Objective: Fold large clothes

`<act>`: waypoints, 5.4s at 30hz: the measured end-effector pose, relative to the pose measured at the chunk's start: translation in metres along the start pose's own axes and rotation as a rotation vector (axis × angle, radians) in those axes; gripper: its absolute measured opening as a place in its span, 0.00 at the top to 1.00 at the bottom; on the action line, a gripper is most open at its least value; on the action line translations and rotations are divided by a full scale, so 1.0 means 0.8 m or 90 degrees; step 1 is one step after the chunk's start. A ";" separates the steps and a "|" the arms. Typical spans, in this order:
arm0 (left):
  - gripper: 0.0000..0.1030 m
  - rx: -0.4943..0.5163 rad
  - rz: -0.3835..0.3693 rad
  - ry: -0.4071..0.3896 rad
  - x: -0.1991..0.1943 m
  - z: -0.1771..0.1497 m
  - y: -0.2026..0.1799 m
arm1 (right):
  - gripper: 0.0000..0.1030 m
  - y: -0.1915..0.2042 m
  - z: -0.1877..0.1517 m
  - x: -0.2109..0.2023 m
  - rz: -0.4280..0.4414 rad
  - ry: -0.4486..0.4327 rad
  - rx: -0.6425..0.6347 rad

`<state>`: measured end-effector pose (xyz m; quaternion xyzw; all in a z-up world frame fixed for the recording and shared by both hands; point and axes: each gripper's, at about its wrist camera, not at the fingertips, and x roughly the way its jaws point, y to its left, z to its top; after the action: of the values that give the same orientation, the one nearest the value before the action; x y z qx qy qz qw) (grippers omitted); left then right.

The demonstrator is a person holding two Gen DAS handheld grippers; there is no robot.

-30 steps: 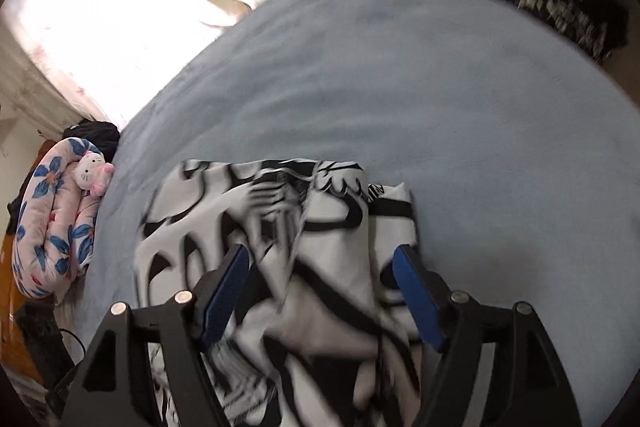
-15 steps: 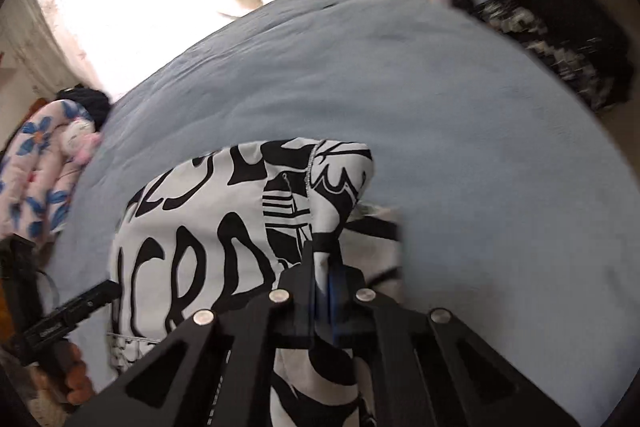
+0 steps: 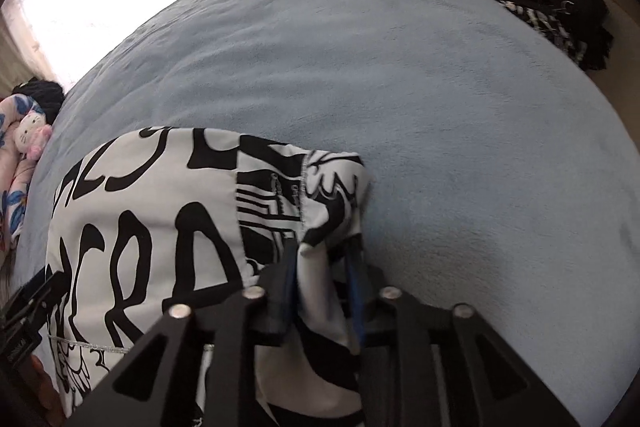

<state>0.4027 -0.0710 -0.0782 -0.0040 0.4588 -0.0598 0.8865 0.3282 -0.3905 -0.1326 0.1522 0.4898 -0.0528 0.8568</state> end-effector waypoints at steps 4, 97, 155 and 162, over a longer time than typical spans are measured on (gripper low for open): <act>0.28 -0.017 0.002 0.009 -0.025 -0.002 -0.003 | 0.68 0.010 -0.003 -0.049 -0.010 -0.032 0.017; 0.07 -0.101 -0.181 0.199 -0.032 -0.052 0.051 | 0.14 -0.034 -0.014 -0.032 0.192 0.228 -0.062; 0.47 -0.020 -0.127 0.151 -0.117 -0.081 -0.010 | 0.72 0.155 -0.143 -0.112 0.278 0.175 -0.120; 0.47 -0.047 -0.094 0.131 -0.123 -0.073 0.059 | 0.72 0.266 -0.150 -0.112 0.334 0.174 -0.139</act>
<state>0.3033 -0.0103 -0.0350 -0.0640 0.5474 -0.1082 0.8274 0.2345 -0.1568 -0.0684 0.1858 0.5472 0.2438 0.7789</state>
